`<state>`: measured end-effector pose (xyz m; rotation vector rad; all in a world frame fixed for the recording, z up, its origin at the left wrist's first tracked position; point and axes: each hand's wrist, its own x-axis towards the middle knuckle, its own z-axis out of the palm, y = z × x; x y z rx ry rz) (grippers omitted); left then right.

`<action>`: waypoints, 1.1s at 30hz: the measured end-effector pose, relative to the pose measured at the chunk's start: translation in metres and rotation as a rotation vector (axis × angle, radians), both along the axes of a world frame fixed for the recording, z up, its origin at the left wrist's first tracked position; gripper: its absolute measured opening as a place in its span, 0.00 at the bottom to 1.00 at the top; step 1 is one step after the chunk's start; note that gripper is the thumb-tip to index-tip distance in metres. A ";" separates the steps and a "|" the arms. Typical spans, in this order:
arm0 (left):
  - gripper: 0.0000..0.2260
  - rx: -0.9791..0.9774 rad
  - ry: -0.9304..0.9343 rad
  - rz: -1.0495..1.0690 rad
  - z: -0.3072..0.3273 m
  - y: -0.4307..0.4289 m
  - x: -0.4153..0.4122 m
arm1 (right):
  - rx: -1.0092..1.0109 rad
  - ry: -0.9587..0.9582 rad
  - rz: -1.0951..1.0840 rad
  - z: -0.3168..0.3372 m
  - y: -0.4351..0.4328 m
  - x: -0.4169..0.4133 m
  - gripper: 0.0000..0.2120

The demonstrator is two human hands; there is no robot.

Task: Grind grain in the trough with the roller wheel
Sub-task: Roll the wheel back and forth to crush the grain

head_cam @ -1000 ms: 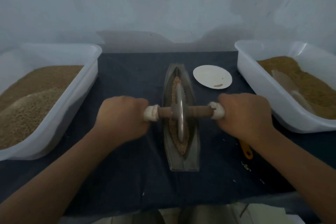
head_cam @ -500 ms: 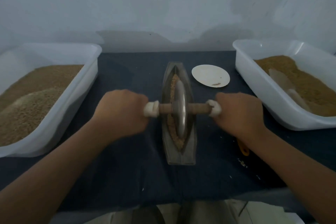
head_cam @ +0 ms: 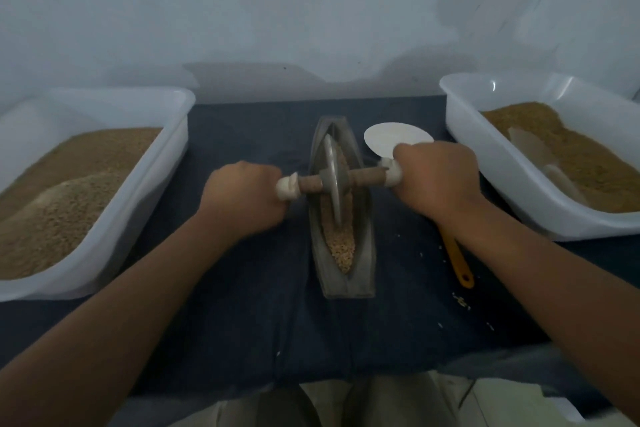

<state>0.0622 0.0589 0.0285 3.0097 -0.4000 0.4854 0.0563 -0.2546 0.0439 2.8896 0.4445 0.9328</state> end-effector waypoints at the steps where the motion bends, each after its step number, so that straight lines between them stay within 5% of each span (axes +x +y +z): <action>1: 0.16 0.027 -0.056 -0.043 -0.002 0.006 -0.016 | -0.005 0.003 0.008 -0.005 -0.004 -0.015 0.15; 5: 0.17 0.105 -0.216 -0.168 0.000 0.013 -0.036 | 0.080 0.030 0.023 -0.021 -0.015 -0.046 0.15; 11: 0.13 0.091 -0.012 0.004 0.019 -0.018 0.049 | 0.092 0.055 -0.168 -0.011 0.003 0.026 0.19; 14: 0.13 0.015 0.046 0.042 0.019 -0.018 0.055 | 0.084 0.022 -0.091 0.010 0.014 0.035 0.30; 18: 0.14 0.059 -0.017 -0.008 -0.001 -0.003 0.006 | -0.023 0.024 -0.067 0.003 0.003 -0.003 0.18; 23: 0.18 0.042 -0.226 -0.188 -0.010 0.016 -0.032 | 0.034 0.018 0.018 -0.016 -0.012 -0.046 0.19; 29: 0.17 0.010 -0.022 0.019 0.014 -0.016 0.057 | 0.031 0.021 -0.192 0.003 0.012 0.027 0.20; 33: 0.17 0.027 0.006 0.033 0.019 -0.020 0.047 | 0.049 0.061 -0.135 0.009 0.013 0.026 0.23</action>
